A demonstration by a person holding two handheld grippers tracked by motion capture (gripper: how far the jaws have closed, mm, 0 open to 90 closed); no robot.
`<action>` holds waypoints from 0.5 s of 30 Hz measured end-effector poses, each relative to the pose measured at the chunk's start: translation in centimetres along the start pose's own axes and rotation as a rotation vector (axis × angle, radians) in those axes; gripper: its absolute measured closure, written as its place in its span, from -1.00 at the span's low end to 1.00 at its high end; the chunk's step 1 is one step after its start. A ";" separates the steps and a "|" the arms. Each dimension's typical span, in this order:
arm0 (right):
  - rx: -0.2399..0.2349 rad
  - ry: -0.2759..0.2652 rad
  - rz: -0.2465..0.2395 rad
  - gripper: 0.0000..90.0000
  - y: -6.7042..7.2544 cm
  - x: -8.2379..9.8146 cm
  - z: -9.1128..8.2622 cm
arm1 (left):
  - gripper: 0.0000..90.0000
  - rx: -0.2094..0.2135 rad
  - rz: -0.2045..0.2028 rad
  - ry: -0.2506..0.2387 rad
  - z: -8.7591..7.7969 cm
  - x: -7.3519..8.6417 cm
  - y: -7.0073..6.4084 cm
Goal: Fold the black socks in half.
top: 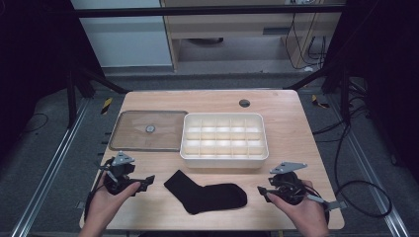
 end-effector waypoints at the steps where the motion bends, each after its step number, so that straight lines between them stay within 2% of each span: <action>1: -0.012 0.014 0.009 0.19 0.2 -0.1 0.3 | -0.62 0.016 0.026 0.015 0.6 -0.1 -0.7; 4: -0.062 0.037 0.018 0.41 0.9 -0.7 2.0 | -0.53 0.032 0.070 0.057 2.1 -0.1 -2.0; 6: -0.096 0.042 0.023 0.40 1.6 -1.1 3.1 | -0.52 0.027 0.105 0.085 2.9 -0.2 -2.9; 8: -0.118 0.056 0.035 0.29 2.6 -1.3 3.8 | -0.50 0.024 0.123 0.099 3.3 -0.5 -3.6; 10: -0.117 0.061 0.034 0.13 3.3 -1.4 4.4 | -0.50 0.023 0.129 0.103 3.4 -0.6 -4.0; 12: -0.121 0.077 0.045 0.00 3.7 -1.3 4.9 | -0.50 0.018 0.124 0.109 3.7 -0.7 -4.2; 15: -0.131 0.100 0.054 -0.05 4.1 -1.3 5.7 | -0.47 0.019 0.119 0.116 3.6 -0.7 -4.4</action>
Point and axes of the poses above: each handheld gripper's, and its own axes: z roughly forward along the jaws, x roughly out of its underside, y roughly to its left, the point moved 4 cm from there along z, roughly forward along the jaws, and after that the axes turned 1 degree about x, right-handed, at the moved point
